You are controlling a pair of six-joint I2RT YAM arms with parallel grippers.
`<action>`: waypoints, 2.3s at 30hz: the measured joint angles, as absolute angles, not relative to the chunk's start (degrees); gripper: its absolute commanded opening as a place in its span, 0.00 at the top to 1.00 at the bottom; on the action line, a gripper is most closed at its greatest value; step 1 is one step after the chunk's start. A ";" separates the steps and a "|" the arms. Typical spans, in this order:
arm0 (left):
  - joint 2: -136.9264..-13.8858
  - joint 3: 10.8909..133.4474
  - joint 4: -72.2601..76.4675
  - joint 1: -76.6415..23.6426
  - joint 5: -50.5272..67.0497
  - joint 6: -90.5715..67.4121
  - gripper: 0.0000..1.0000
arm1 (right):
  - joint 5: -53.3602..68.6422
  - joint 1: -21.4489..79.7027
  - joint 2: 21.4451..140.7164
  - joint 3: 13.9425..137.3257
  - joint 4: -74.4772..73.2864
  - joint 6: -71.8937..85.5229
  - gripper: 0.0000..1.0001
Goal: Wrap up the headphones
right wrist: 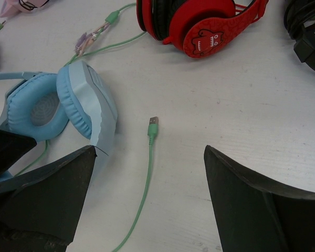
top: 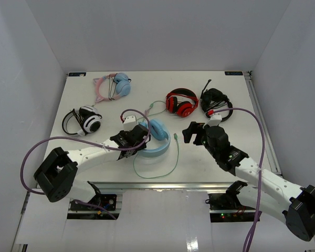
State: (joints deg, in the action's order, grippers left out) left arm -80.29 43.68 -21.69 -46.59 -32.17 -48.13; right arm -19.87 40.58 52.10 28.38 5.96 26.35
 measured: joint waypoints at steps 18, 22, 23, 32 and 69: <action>-86.20 48.24 -6.34 -34.73 -17.12 -19.02 0.96 | -19.13 40.58 49.32 28.25 6.00 26.24 0.10; -88.30 53.62 -9.45 -34.54 -12.84 -14.72 0.82 | -19.11 40.58 49.33 28.25 6.00 26.25 0.10; -89.09 55.20 -10.23 -34.38 -12.14 -14.06 0.73 | -19.11 40.58 49.34 28.25 6.00 26.24 0.10; -92.71 59.00 -13.64 -31.71 -11.82 -12.86 0.59 | -19.14 40.58 47.88 27.99 6.00 26.26 0.09; -85.17 66.19 -25.21 -31.67 -28.86 -27.95 0.20 | -19.35 40.58 43.81 27.10 6.00 26.27 0.10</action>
State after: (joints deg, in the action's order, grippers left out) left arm -85.17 66.19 -25.21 -31.67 -28.86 -27.95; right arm -19.35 40.58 43.81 27.10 6.00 26.27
